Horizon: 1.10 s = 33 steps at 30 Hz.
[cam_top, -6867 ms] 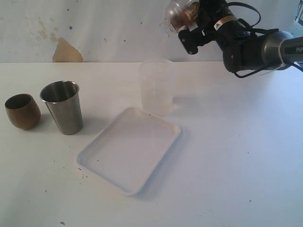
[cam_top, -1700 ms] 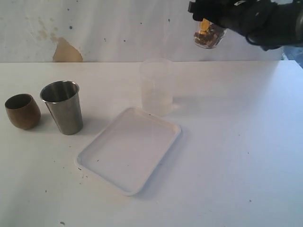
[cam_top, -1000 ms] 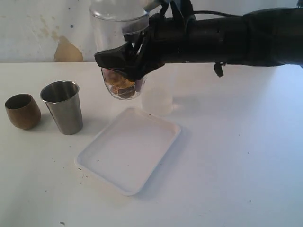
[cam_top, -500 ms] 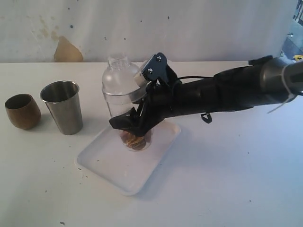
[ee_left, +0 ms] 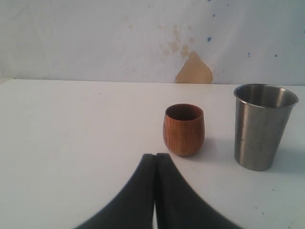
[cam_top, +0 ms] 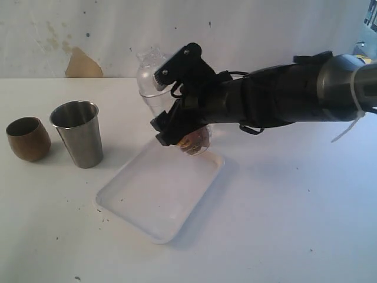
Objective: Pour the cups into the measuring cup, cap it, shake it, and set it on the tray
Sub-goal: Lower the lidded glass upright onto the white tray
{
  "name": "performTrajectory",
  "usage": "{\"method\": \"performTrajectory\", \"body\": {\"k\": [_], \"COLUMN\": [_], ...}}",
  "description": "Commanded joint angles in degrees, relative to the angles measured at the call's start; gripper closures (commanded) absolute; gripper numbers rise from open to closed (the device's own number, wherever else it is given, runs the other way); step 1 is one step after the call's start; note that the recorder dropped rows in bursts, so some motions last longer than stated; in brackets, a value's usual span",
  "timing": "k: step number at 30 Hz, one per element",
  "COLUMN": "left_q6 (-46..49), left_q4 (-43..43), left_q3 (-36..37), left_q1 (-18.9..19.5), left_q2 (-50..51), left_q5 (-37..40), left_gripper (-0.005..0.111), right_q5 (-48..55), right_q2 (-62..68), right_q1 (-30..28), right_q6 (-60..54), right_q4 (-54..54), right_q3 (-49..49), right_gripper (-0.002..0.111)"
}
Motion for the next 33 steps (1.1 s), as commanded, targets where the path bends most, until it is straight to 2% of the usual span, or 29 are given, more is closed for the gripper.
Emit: {"method": "performTrajectory", "body": {"k": [1, 4, 20, 25, 33], "left_q6": [-0.02, -0.02, -0.02, -0.02, -0.02], "left_q4": [0.31, 0.31, 0.31, 0.31, 0.31], "left_q3": [0.26, 0.26, 0.26, 0.26, 0.26], "left_q1": [-0.12, -0.12, -0.12, -0.12, -0.12], "left_q2": [-0.17, -0.17, -0.17, -0.17, -0.17], "left_q5": [0.02, 0.02, 0.02, 0.02, 0.02], "left_gripper": [0.107, 0.107, 0.107, 0.107, 0.107], "right_q5": [-2.59, -1.87, -2.87, -3.37, -0.88], "right_q2": [-2.26, -2.47, -2.47, -3.18, -5.93], "right_q1": [1.97, 1.97, 1.97, 1.97, 1.97], "right_q6": [5.74, 11.34, 12.81, 17.29, 13.39], "right_q4": [0.7, 0.7, 0.7, 0.7, 0.7], "right_q3": [-0.79, -0.79, -0.71, 0.98, 1.97], "right_gripper": [0.108, 0.108, 0.108, 0.108, 0.108]}}
